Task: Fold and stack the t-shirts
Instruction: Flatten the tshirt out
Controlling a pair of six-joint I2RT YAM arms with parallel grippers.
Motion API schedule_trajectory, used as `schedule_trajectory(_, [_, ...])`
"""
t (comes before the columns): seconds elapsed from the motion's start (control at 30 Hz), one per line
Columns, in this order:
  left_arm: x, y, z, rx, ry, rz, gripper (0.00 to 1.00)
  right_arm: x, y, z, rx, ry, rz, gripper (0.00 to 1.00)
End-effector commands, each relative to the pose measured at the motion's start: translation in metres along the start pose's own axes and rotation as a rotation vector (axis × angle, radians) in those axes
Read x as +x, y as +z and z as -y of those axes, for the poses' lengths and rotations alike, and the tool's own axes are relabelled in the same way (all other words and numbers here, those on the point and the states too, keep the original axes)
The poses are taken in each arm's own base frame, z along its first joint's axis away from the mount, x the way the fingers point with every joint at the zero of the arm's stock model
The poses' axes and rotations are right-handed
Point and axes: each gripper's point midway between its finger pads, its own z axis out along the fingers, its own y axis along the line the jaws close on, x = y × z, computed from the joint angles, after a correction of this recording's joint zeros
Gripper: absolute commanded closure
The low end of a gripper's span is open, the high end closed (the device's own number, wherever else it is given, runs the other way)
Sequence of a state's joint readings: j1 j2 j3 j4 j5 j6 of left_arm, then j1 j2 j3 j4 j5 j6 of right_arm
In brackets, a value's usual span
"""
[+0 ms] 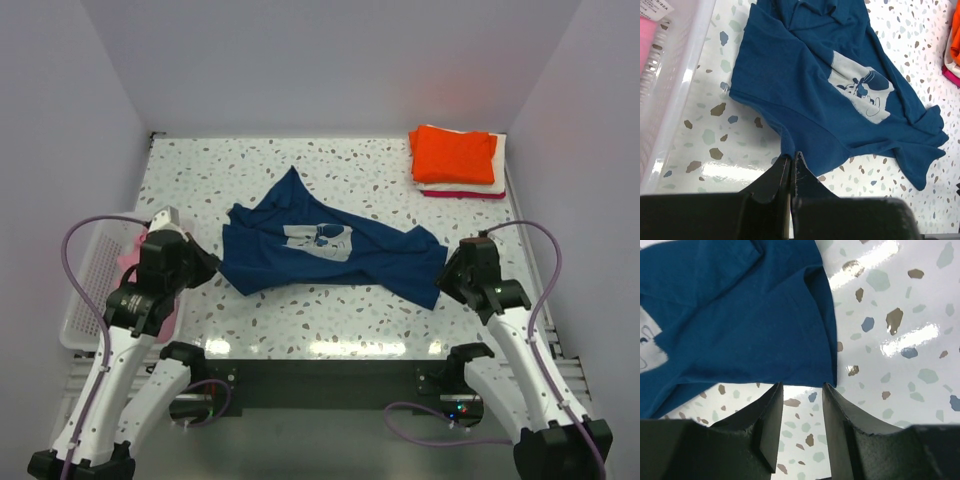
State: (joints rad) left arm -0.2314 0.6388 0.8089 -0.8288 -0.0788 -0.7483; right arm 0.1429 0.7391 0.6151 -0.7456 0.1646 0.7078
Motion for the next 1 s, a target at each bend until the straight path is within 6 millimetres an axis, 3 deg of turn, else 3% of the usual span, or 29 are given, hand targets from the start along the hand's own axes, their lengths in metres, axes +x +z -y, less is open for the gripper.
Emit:
schedule_trajectory(0.0, [-0.025, -0.004, 0.018, 0.055, 0.021, 0.074, 1.0, 0.003, -0.001, 0.0, 0.031, 0.03, -0.046, 0.59])
schedule_trajectory(0.5, [-0.025, 0.021, 0.033, 0.111, 0.045, 0.053, 1.0, 0.045, 0.052, 0.026, 0.182, 0.083, -0.166, 0.59])
schedule_trajectory(0.97, [-0.019, 0.031, 0.031, 0.102, 0.045, 0.032, 1.0, 0.065, 0.07, 0.03, 0.18, 0.11, -0.211, 0.61])
